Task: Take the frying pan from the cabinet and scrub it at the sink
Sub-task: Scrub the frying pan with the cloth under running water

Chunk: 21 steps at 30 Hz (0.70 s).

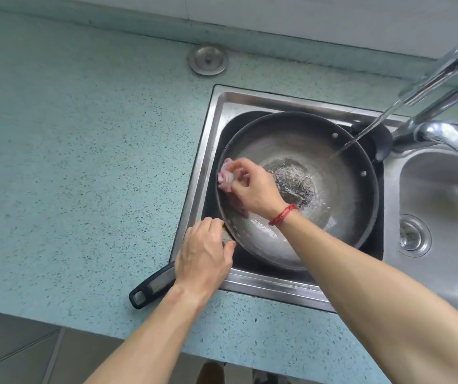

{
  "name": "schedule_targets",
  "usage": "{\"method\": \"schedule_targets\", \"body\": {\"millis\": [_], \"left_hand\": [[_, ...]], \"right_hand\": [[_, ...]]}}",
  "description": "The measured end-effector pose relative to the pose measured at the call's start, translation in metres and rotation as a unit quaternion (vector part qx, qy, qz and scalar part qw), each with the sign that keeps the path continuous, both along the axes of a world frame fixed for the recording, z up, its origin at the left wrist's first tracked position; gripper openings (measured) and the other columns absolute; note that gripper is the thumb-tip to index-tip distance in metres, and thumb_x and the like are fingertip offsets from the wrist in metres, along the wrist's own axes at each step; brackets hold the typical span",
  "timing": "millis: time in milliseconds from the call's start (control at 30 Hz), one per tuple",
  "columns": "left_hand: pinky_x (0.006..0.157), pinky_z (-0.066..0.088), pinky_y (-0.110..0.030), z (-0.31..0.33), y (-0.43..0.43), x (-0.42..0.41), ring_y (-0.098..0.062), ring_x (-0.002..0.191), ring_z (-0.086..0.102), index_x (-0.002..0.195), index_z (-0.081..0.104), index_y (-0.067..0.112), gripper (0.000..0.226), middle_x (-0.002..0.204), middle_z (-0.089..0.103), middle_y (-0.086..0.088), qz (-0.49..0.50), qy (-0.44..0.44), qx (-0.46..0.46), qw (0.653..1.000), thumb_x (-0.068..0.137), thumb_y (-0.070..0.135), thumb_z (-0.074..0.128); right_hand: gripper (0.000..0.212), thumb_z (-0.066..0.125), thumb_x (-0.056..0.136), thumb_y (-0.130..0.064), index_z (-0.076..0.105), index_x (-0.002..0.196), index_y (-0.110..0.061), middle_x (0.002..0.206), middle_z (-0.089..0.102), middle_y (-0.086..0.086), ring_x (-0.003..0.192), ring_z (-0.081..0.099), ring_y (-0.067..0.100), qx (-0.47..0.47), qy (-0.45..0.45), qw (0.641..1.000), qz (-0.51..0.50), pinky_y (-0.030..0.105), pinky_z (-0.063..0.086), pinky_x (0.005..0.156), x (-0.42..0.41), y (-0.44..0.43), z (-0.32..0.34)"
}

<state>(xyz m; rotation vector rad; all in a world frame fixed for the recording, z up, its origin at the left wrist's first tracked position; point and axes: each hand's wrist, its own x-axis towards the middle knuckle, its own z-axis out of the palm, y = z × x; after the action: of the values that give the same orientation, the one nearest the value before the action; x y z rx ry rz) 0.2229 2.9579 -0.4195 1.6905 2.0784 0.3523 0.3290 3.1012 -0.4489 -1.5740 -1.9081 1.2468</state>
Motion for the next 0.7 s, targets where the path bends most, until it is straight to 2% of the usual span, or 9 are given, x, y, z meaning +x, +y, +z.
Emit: {"method": "schedule_targets", "body": {"millis": [67, 167, 267, 333, 400, 500, 600, 700], "left_hand": [[0.074, 0.047, -0.032, -0.002, 0.0, -0.001, -0.016, 0.081, 0.05, 0.095, 0.058, 0.017, 0.017, 0.087, 0.056, 0.005, -0.003, 0.002, 0.005, 1.0, 0.087, 0.031, 0.065], [0.074, 0.046, -0.033, -0.004, -0.001, -0.002, -0.018, 0.08, 0.051, 0.094, 0.058, 0.016, 0.018, 0.086, 0.056, 0.004, -0.007, 0.008, 0.012, 1.0, 0.086, 0.029, 0.067], [0.073, 0.046, -0.032, -0.005, 0.0, -0.002, -0.018, 0.08, 0.051, 0.094, 0.059, 0.015, 0.018, 0.086, 0.057, 0.003, -0.009, 0.006, 0.015, 1.0, 0.085, 0.029, 0.067], [0.073, 0.046, -0.032, -0.005, 0.001, -0.002, -0.018, 0.08, 0.052, 0.094, 0.058, 0.015, 0.018, 0.086, 0.057, 0.003, -0.011, 0.005, 0.017, 1.0, 0.085, 0.028, 0.067], [0.074, 0.047, -0.033, -0.006, 0.001, -0.003, -0.019, 0.081, 0.053, 0.094, 0.058, 0.014, 0.019, 0.086, 0.057, 0.002, -0.014, 0.005, 0.018, 1.0, 0.084, 0.028, 0.068], [0.075, 0.048, -0.034, -0.006, 0.0, -0.003, -0.019, 0.081, 0.054, 0.094, 0.058, 0.013, 0.021, 0.086, 0.058, 0.002, -0.018, 0.007, 0.015, 1.0, 0.084, 0.028, 0.069], [0.074, 0.048, -0.034, -0.004, 0.0, -0.003, -0.018, 0.083, 0.053, 0.095, 0.057, 0.015, 0.021, 0.088, 0.057, 0.003, -0.013, 0.005, 0.009, 1.0, 0.085, 0.03, 0.068], [0.073, 0.048, -0.034, -0.003, 0.0, -0.001, -0.018, 0.084, 0.053, 0.094, 0.056, 0.016, 0.02, 0.088, 0.057, 0.004, -0.004, 0.004, 0.0, 1.0, 0.085, 0.031, 0.067]], "right_hand": [[0.012, 0.065, 0.087, -0.019, 0.064, 0.098, -0.023, 0.083, 0.062, -0.011, 0.078, 0.059, 0.008, 0.044, -0.01, 0.997, -0.069, 0.029, 0.05, 0.077, -0.01, 0.021, -0.005], [0.024, 0.046, 0.082, -0.027, 0.06, 0.101, -0.022, 0.097, 0.065, -0.001, 0.096, 0.06, 0.025, 0.075, -0.026, 0.983, -0.165, 0.047, 0.049, 0.091, -0.016, 0.045, -0.012], [0.025, 0.053, 0.088, -0.024, 0.057, 0.112, -0.02, 0.103, 0.056, 0.004, 0.105, 0.054, 0.031, 0.057, -0.056, 0.981, -0.179, 0.049, 0.042, 0.098, -0.015, 0.048, -0.012], [0.025, 0.055, 0.09, -0.032, 0.057, 0.112, -0.022, 0.103, 0.061, 0.001, 0.102, 0.057, 0.025, 0.048, -0.039, 0.987, -0.149, 0.047, 0.045, 0.097, -0.013, 0.044, -0.008], [0.026, 0.054, 0.092, -0.04, 0.055, 0.114, -0.025, 0.103, 0.065, -0.004, 0.094, 0.063, 0.018, -0.022, -0.018, 0.996, -0.089, 0.041, 0.052, 0.09, -0.012, 0.034, 0.002], [0.033, 0.048, 0.096, -0.053, 0.052, 0.118, -0.03, 0.101, 0.069, -0.003, 0.085, 0.069, 0.015, -0.115, -0.014, 0.993, 0.019, 0.041, 0.059, 0.081, -0.007, 0.005, 0.013], [0.035, 0.044, 0.095, -0.062, 0.056, 0.113, -0.034, 0.094, 0.07, -0.008, 0.082, 0.069, 0.013, -0.151, -0.03, 0.982, 0.106, 0.033, 0.059, 0.077, 0.008, -0.019, 0.027], [0.017, 0.054, 0.093, -0.053, 0.06, 0.097, -0.037, 0.089, 0.068, -0.008, 0.071, 0.063, 0.006, -0.184, -0.068, 0.962, 0.192, 0.023, 0.049, 0.066, 0.032, -0.03, 0.035]]}}
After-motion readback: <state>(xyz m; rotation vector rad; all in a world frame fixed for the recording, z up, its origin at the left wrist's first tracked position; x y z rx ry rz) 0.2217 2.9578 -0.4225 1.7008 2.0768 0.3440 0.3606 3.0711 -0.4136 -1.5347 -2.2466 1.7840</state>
